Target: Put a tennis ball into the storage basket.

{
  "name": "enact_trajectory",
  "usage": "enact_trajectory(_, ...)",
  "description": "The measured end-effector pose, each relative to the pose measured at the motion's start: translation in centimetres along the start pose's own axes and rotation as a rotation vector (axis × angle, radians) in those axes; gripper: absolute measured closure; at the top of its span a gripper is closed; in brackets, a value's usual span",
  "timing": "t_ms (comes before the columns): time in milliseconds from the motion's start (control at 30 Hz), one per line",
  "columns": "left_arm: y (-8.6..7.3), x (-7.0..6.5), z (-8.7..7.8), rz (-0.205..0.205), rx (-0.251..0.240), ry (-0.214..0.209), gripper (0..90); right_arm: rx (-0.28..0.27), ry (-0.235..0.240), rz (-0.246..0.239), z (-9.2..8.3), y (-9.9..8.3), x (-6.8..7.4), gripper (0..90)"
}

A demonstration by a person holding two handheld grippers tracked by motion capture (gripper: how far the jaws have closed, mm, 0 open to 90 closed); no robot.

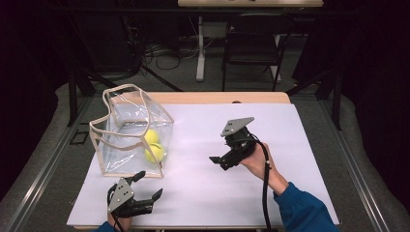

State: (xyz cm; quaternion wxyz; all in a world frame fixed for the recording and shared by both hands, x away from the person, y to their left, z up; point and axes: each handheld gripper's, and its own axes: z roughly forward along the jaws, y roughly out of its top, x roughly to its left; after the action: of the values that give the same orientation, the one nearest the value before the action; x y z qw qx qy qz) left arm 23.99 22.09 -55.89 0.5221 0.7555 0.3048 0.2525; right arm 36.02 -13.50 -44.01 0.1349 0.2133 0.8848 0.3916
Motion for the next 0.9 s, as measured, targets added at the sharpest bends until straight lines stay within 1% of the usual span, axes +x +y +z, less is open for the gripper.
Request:
enact_trajectory(233,0.0,0.0,0.0,0.002,-0.001,-0.001,16.1,0.004,-0.008,0.010,-0.3,-1.5,0.2,0.0)
enact_trajectory(500,0.0,0.0,0.0,0.003,0.001,0.000,16.1,0.032,-0.017,0.021,-0.4,-3.3,0.4,0.0)
enact_trajectory(600,0.0,0.0,0.0,0.001,0.001,0.001,16.1,0.039,-0.021,0.034,-0.4,-4.1,0.4,0.0)
enact_trajectory(767,0.0,0.0,0.0,0.002,0.001,0.002,16.1,0.067,-0.025,0.050,-0.2,-5.3,0.3,0.0)
enact_trajectory(900,0.0,0.0,0.0,0.004,0.003,0.004,16.1,0.075,-0.025,0.065,-0.1,-6.3,0.3,0.0)
